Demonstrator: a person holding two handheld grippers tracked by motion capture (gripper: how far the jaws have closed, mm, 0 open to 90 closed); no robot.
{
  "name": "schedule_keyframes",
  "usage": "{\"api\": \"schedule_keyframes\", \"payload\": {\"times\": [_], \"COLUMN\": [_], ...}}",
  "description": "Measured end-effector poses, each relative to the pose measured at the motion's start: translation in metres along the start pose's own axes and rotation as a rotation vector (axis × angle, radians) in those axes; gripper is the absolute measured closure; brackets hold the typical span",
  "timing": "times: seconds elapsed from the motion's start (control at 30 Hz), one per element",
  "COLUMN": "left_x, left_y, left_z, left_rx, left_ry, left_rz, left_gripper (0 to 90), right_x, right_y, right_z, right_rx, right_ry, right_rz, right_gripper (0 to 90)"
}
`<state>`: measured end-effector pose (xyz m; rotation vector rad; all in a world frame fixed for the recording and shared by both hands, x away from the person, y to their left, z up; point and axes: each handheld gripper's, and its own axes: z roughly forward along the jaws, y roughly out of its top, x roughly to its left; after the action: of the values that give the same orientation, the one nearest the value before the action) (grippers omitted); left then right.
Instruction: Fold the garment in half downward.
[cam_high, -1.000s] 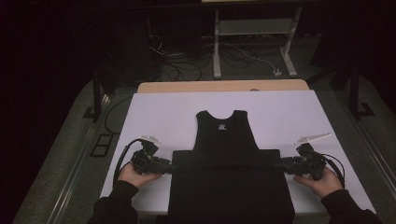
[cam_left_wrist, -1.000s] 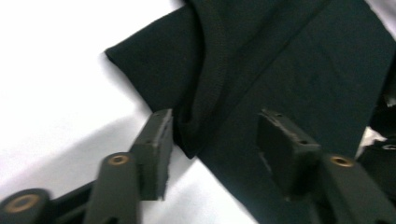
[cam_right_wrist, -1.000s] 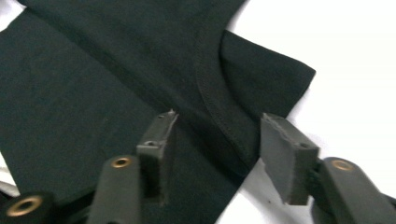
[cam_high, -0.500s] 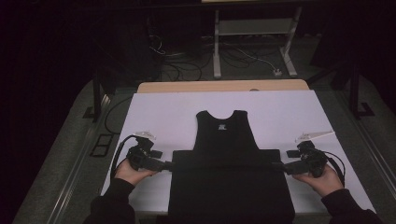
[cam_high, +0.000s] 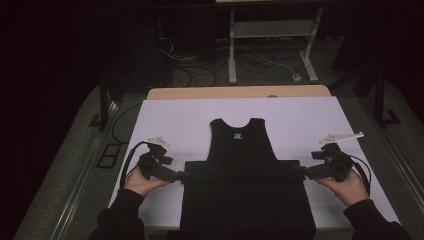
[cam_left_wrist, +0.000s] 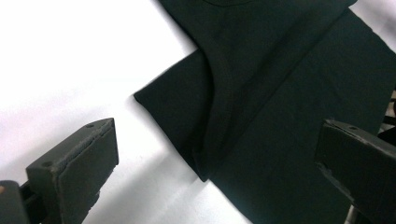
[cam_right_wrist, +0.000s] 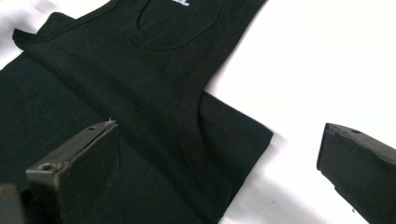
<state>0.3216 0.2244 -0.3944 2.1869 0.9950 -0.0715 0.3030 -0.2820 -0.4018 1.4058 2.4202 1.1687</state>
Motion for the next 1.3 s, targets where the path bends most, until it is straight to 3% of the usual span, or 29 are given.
{"api": "schedule_keyframes", "payload": {"times": [0.33, 0.4, 0.77, 1.3], "left_x": [-0.001, -0.001, 0.000, 0.008], "left_y": [0.010, 0.013, 0.028, 0.048], "left_z": [-0.003, -0.004, -0.004, -0.004], "left_rx": [-0.001, -0.008, -0.002, -0.027], "left_ry": [0.011, 0.011, 0.020, 0.027], "left_rz": [0.037, 0.062, 0.077, 0.082], "left_gripper": [0.0, 0.0, 0.0, 0.0], "right_x": [-0.006, -0.006, -0.005, -0.011], "right_y": [0.008, 0.012, 0.029, 0.051], "right_z": [-0.003, -0.005, -0.005, 0.001], "right_rx": [-0.008, -0.008, -0.005, -0.018], "right_ry": [0.016, 0.013, 0.013, 0.025], "right_rz": [0.001, 0.000, -0.031, -0.033], "right_gripper": [0.0, 0.0, 0.0, 0.0]}}
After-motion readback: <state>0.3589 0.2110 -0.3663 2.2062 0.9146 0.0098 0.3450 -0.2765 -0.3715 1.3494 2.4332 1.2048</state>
